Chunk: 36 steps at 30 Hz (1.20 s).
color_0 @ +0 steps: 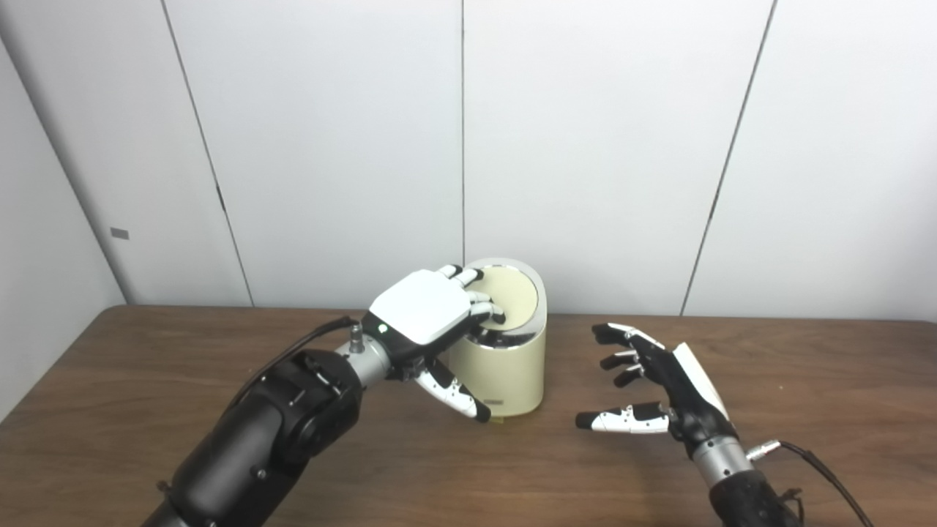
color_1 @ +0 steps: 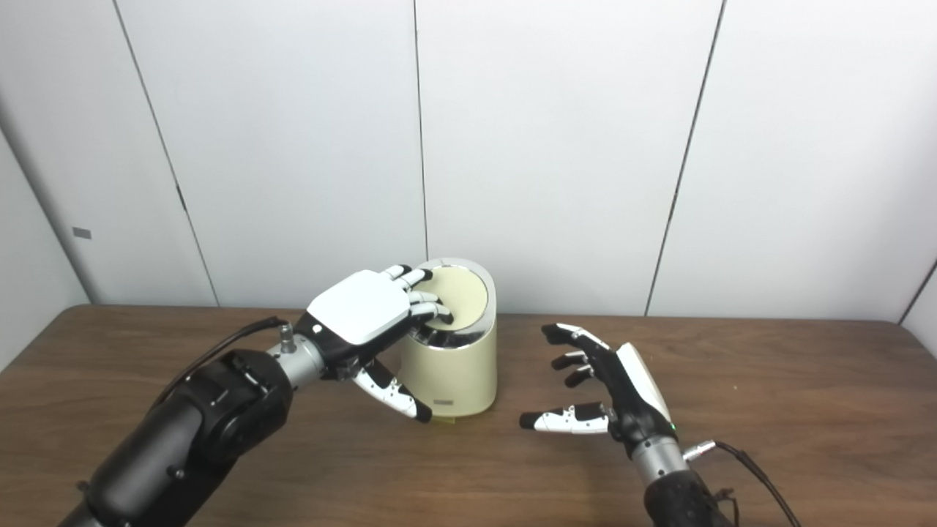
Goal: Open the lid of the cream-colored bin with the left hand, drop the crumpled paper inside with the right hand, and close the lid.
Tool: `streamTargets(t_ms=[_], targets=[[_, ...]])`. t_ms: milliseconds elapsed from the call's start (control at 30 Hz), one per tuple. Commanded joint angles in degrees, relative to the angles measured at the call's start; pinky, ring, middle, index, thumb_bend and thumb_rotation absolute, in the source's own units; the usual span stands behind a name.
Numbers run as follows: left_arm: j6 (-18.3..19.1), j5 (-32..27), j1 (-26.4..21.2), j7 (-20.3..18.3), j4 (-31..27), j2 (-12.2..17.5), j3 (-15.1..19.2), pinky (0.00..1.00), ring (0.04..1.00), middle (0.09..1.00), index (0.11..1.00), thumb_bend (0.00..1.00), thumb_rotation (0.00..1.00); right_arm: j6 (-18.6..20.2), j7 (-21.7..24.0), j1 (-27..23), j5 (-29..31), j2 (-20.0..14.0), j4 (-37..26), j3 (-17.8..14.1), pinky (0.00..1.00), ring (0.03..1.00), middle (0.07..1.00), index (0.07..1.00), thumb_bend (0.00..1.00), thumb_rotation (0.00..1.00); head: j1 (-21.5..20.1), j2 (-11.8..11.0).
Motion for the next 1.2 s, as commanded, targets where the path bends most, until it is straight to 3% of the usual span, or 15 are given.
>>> streamTargets(t_ms=[0,133,333,567,767,900,967,1033,1167], targets=[[-0.2,2.2,-1.4,-3.4,1.5,0.1,-1.7,1.00,1.000,0.854,0.854,1.00,0.54,-1.1,-0.8,-1.5,0.0,-0.6,-2.0,-0.6,0.54,0.679,0.800,0.796,0.81,0.20,0.0,0.1],[-0.6,2.6,-1.5,-4.0,1.3,0.2,-2.2,1.00,1.000,0.845,0.838,1.00,0.54,-1.0,-1.0,-1.4,0.1,-0.5,-2.3,-0.8,0.54,0.675,0.797,0.793,0.81,0.18,-0.2,0.2],[-0.8,-0.4,-1.0,-1.6,-0.6,0.5,0.8,1.00,0.995,0.837,0.835,0.99,0.57,-1.3,-1.2,-1.4,-0.1,-0.5,-2.0,-0.8,0.54,0.680,0.799,0.796,0.81,0.19,-0.1,0.1],[-4.8,-9.3,1.1,11.3,-1.1,-1.6,10.2,0.96,0.933,0.822,0.812,0.90,0.50,-1.5,-1.4,-1.6,0.1,-0.5,-1.5,-0.9,0.54,0.678,0.805,0.793,0.81,0.20,0.1,0.0],[-9.3,-15.5,3.6,24.5,2.9,-5.7,18.2,0.82,0.934,0.901,0.909,0.83,0.41,-2.2,-1.7,-1.9,0.5,-0.5,-0.7,-1.2,0.53,0.669,0.805,0.789,0.81,0.16,0.2,-0.1],[-10.8,-20.2,5.5,29.9,5.4,-8.5,21.8,0.88,0.979,0.976,0.968,0.81,0.40,-1.9,-1.6,-1.8,0.5,-0.6,-1.0,-1.2,0.53,0.673,0.807,0.790,0.81,0.16,0.3,-0.1],[-10.7,-26.4,7.1,30.5,6.1,-10.7,24.1,0.94,0.990,0.995,0.992,0.80,0.38,-2.0,-1.5,-1.8,0.7,-0.6,-1.0,-1.3,0.54,0.675,0.807,0.791,0.81,0.16,0.3,0.0],[-9.6,-31.5,8.6,29.9,6.1,-12.6,25.8,0.86,0.962,0.986,0.979,0.82,0.33,-2.1,-1.5,-1.7,0.9,-0.5,-1.0,-1.4,0.54,0.672,0.805,0.789,0.81,0.16,0.4,0.0],[-8.2,-41.8,12.1,27.0,6.8,-14.9,28.1,0.77,0.935,0.966,0.967,0.81,0.32,-2.0,-1.7,-1.5,1.4,-0.5,-1.0,-1.8,0.54,0.677,0.806,0.788,0.82,0.14,0.3,0.0]])
